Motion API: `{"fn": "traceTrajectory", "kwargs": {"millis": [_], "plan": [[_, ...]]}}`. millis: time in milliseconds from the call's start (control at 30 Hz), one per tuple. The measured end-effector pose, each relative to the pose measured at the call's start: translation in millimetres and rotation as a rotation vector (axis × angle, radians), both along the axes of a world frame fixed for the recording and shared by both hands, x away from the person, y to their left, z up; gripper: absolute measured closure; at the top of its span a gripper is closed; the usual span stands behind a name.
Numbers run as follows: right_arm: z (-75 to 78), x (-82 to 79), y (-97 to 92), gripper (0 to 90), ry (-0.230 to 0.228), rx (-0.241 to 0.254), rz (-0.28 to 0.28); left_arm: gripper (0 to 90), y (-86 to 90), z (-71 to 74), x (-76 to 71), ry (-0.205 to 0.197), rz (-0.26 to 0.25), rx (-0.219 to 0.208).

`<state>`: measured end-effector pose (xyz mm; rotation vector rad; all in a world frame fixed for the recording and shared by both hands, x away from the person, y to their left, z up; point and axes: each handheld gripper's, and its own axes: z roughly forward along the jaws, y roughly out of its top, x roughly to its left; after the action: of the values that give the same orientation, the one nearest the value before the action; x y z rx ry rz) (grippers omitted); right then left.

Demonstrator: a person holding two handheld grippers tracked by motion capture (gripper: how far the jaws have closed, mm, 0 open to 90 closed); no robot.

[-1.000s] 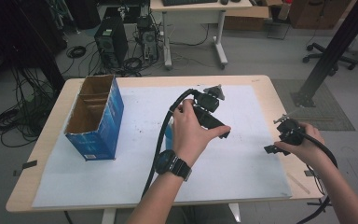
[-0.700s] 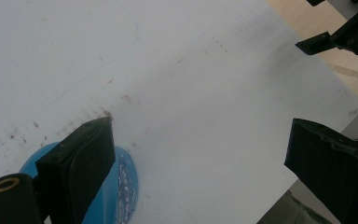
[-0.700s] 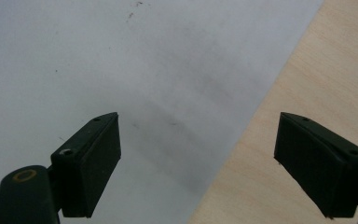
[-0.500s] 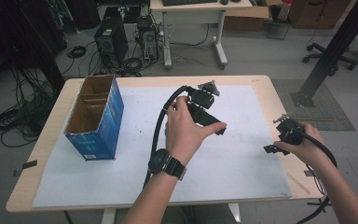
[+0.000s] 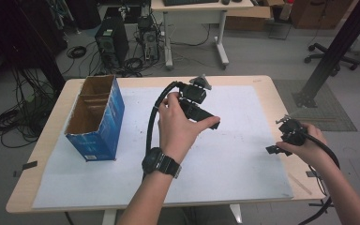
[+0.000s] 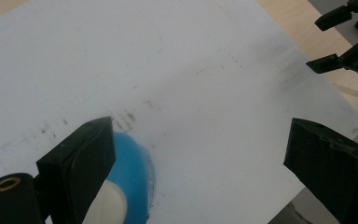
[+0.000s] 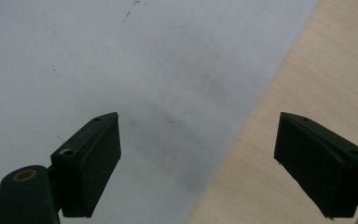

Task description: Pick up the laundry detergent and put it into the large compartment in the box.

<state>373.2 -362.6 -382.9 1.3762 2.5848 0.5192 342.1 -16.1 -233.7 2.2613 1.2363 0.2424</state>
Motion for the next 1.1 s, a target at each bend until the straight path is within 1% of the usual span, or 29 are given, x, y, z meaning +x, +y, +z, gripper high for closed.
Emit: {"fn": "traceTrajectory", "kwargs": {"millis": [267, 800, 967, 1100], "plan": [[-1.8, -0.1, -2.0, 14.4, 0.003, 0.002, -0.005, 9.0, 11.1, 0.8, 1.9, -0.007, 0.042, -0.005], [-3.2, 0.1, -2.2, 14.4, 0.006, 0.002, -0.007, 9.1, 25.3, 0.5, 2.8, -0.018, 0.083, 0.005], [-3.6, 0.2, -1.9, 14.3, 0.007, 0.0, -0.006, 9.1, 30.8, -3.0, 4.3, -0.01, 0.097, 0.014], [-4.3, 0.1, -1.9, 14.3, 0.006, -0.001, -0.006, 9.1, 33.9, -5.1, 4.7, -0.005, 0.107, 0.012]]}}
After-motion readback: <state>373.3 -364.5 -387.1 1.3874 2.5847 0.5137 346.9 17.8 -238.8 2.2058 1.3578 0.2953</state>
